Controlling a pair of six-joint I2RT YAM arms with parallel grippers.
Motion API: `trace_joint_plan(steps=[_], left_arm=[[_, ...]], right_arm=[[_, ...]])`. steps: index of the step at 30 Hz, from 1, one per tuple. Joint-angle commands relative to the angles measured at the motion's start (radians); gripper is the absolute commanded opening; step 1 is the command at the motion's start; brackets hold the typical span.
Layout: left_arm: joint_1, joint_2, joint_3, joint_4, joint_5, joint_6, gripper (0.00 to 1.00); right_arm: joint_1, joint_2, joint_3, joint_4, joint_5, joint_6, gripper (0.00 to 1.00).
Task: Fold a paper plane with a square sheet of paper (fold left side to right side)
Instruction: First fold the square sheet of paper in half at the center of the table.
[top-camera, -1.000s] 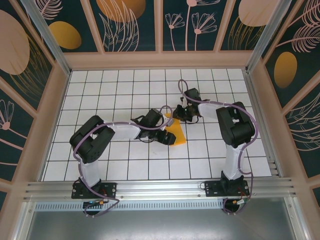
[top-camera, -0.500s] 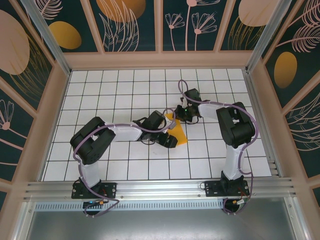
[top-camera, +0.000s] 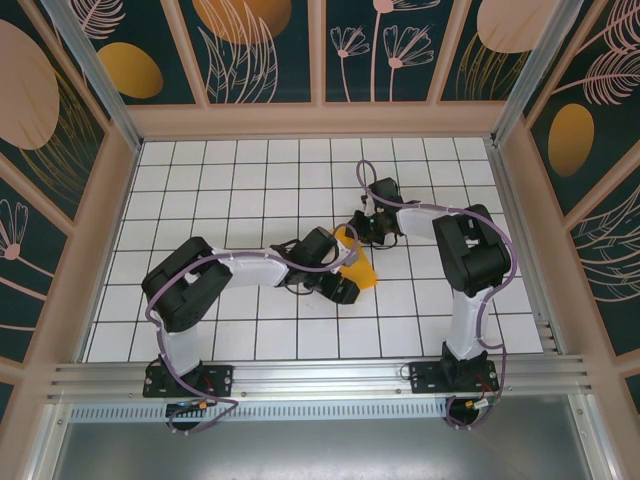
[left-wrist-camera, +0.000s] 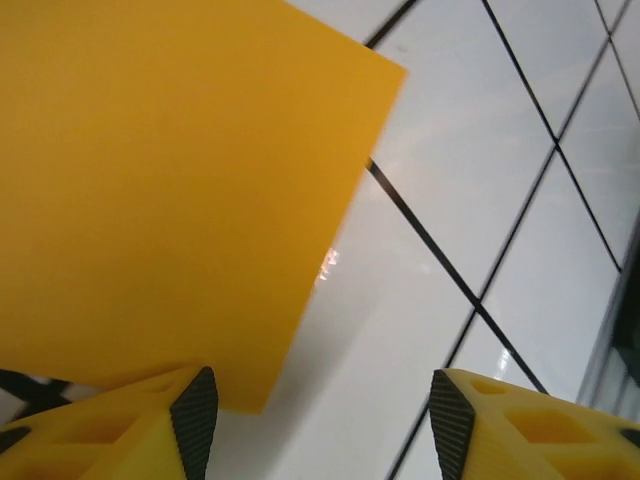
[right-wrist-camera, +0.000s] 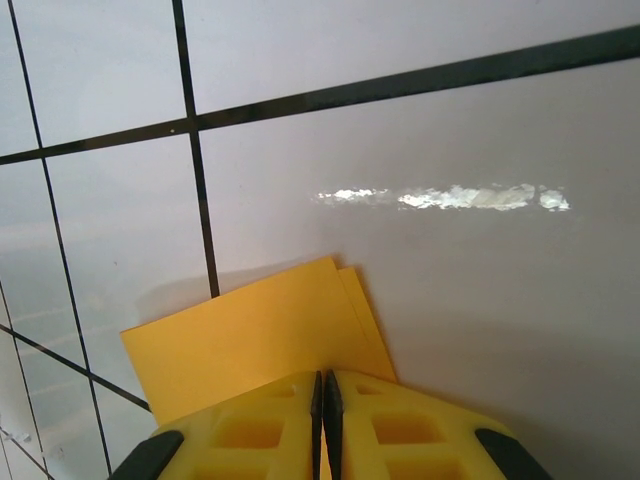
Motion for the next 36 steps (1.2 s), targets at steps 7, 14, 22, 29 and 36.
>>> trace_joint_plan(steps=[7,14,22,29,36], left_arm=[[-0.031,-0.009,0.016,-0.098,0.061,-0.003,0.62],[-0.035,-0.042,0.007,-0.062,0.106,-0.007,0.62],[0.017,-0.294,-0.069,-0.022,0.082,0.012,0.65],[0.183,-0.302,-0.077,-0.016,-0.008,-0.127,0.6],[0.221,-0.162,0.041,0.0,-0.054,-0.226,0.58]], right_arm=[[0.017,0.029,-0.058,-0.106,0.05,0.014,0.16],[0.018,0.023,-0.07,-0.089,0.041,0.024,0.16],[0.01,-0.041,-0.142,-0.021,0.017,0.077,0.16],[0.009,-0.133,-0.218,0.077,-0.044,0.129,0.17],[-0.011,-0.274,-0.197,0.048,-0.007,0.094,0.29]])
